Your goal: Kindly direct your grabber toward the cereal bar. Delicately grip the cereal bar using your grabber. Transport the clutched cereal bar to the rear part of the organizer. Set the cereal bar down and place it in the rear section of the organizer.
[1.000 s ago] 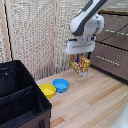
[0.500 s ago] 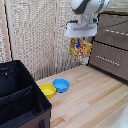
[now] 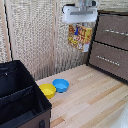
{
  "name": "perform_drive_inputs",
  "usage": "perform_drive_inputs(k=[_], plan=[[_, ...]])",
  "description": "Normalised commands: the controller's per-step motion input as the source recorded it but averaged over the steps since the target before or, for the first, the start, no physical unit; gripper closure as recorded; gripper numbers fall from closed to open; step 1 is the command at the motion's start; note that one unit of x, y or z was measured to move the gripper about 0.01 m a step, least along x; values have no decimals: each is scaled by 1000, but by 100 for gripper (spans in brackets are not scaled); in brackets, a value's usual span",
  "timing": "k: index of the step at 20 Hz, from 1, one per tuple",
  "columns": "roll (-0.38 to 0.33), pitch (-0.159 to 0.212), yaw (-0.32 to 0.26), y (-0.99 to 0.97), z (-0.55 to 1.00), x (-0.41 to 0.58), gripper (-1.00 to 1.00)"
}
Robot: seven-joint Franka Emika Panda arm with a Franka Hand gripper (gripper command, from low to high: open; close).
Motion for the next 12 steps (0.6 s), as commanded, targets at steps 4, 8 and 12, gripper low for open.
perform_drive_inputs(k=[4,8,12], plan=[[0,21,-70,846,223,32,100],[0,11,-79,844,229,49,100],[0,6,-79,844,252,64,100]])
